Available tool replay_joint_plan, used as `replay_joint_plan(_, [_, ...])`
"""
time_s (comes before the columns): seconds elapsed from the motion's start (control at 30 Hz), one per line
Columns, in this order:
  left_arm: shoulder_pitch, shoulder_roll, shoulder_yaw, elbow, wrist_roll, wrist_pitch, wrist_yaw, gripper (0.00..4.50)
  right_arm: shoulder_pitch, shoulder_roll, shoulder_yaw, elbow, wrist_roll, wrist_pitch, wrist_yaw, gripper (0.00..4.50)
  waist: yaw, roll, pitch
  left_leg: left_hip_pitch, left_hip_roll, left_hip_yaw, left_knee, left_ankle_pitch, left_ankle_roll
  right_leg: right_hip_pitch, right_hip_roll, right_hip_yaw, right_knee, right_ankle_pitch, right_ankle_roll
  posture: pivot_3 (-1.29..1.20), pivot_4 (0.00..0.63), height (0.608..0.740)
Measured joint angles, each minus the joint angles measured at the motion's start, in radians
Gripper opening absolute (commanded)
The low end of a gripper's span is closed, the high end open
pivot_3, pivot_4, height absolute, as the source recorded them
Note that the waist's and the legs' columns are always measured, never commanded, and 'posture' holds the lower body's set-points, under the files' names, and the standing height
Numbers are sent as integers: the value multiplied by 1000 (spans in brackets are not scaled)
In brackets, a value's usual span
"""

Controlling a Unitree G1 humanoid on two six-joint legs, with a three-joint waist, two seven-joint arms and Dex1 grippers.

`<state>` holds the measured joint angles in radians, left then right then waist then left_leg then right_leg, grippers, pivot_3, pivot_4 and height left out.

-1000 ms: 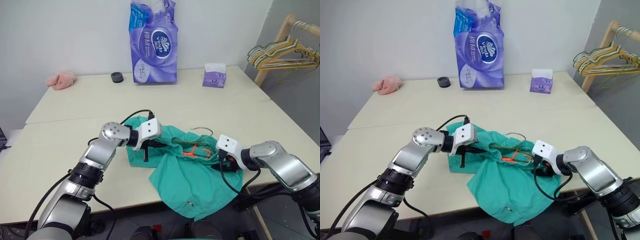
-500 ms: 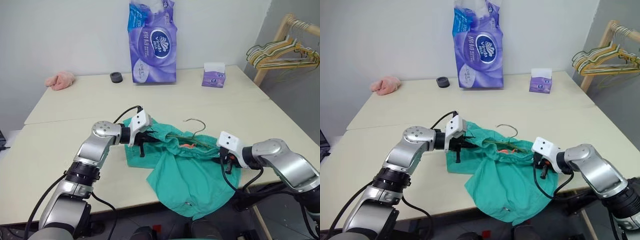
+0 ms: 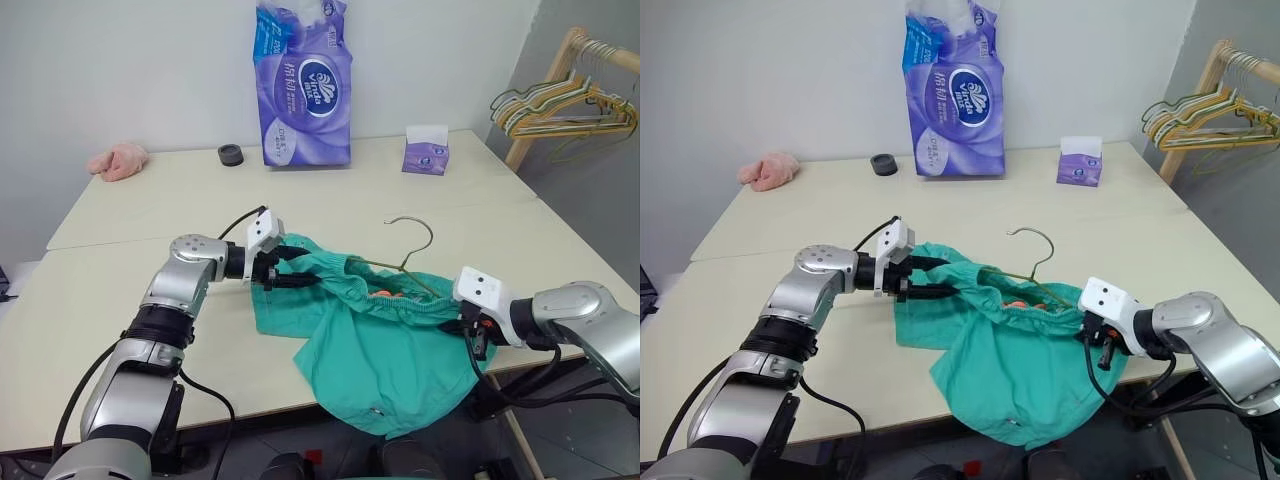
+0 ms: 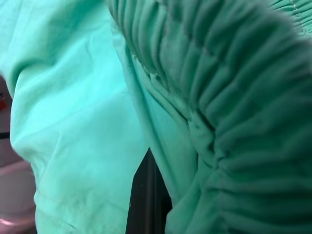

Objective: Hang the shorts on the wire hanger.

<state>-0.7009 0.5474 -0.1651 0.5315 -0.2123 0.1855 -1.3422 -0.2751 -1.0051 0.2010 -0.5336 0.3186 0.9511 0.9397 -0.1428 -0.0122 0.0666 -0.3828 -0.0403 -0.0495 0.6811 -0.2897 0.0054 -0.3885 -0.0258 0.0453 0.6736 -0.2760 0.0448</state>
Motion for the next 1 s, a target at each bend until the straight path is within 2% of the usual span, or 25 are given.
replay_joint_plan(0.07, [-5, -8, -1, 24, 12, -18, 2, 2424, 9, -7, -8, -15, 10, 3, 0, 0, 1, 0, 0, 0, 0, 0, 0, 0, 0, 0, 0, 0, 0, 0, 0, -237, 40, 740])
replay_joint_plan(0.3, [-37, -26, -1, 131, 61, -106, 23, 233, 30, -37, -29, -39, 32, 19, 0, 0, 1, 0, 0, 0, 0, 0, 0, 0, 0, 0, 0, 0, 0, 0, 0, -240, 44, 740])
replay_joint_plan(0.33, [-43, -26, -1, 144, 67, -118, 24, 28, 31, -38, -31, -42, 37, 19, 0, 0, 1, 0, 0, 0, 0, 0, 0, 0, 0, 0, 0, 0, 0, 0, 0, -240, 44, 740])
replay_joint_plan(0.73, [-58, -34, -1, 231, 132, -211, 84, 28, 101, -91, -85, -73, 79, 29, 1, 0, 2, -1, 0, 0, 0, 0, 0, 0, 0, 0, 0, 0, 0, 0, 0, -238, 52, 740])
replay_joint_plan(1.0, [-59, -34, -1, 232, 141, -211, 91, 28, 157, -106, -115, -74, 88, 19, -11, 0, 3, -1, 1, 0, 0, 0, 0, 0, 0, 0, 0, 0, 0, 0, 0, -237, 55, 740])
